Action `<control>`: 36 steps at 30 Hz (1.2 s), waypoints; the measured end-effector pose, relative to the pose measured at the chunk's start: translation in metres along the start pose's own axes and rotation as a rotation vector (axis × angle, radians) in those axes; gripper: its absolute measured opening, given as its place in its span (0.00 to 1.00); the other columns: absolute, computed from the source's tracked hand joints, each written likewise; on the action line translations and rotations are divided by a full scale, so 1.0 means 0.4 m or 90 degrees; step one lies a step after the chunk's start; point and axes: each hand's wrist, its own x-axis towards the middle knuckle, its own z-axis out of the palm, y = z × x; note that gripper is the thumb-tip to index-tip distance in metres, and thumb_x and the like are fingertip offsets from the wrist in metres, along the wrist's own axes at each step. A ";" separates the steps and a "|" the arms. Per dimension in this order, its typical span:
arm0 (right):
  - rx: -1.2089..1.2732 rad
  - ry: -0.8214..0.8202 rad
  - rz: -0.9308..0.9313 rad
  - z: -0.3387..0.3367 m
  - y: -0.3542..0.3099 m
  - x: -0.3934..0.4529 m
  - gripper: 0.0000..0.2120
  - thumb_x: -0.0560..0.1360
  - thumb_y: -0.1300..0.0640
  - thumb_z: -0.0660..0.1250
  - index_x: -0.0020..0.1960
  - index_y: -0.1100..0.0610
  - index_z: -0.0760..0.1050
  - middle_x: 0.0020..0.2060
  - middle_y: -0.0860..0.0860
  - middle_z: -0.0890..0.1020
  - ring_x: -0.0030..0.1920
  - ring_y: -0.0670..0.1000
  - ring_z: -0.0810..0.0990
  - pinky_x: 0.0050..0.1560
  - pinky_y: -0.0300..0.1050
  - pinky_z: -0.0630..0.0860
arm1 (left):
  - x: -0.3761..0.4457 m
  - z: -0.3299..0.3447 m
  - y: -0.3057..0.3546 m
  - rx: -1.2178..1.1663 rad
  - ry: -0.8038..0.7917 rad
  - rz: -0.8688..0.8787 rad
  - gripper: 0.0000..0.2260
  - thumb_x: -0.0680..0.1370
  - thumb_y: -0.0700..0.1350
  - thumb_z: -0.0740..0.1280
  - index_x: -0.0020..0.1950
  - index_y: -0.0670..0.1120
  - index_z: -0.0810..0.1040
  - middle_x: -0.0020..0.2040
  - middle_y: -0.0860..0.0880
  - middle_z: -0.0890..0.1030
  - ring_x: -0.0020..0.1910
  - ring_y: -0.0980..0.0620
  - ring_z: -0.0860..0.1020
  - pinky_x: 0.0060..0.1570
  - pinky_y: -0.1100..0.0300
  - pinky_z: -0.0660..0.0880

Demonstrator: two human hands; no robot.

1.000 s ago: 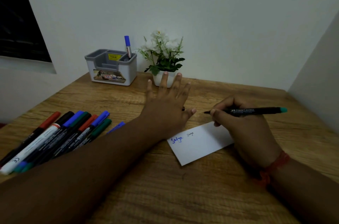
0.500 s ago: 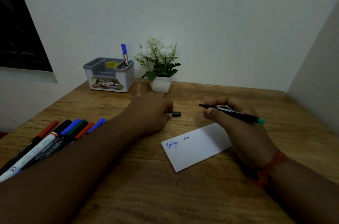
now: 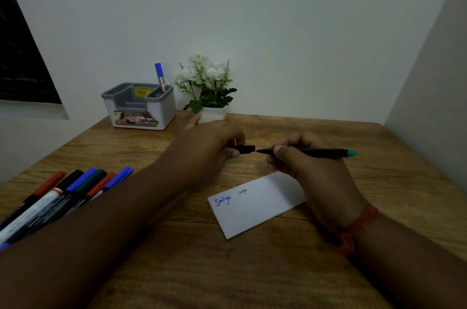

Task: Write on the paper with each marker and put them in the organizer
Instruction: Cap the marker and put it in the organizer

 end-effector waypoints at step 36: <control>0.075 -0.042 0.029 -0.026 0.018 0.000 0.01 0.74 0.61 0.72 0.44 0.59 0.82 0.35 0.50 0.82 0.35 0.49 0.81 0.42 0.43 0.81 | -0.009 0.004 0.054 -0.091 0.007 0.112 0.06 0.77 0.49 0.70 0.52 0.57 0.78 0.44 0.61 0.76 0.48 0.60 0.75 0.68 0.53 0.62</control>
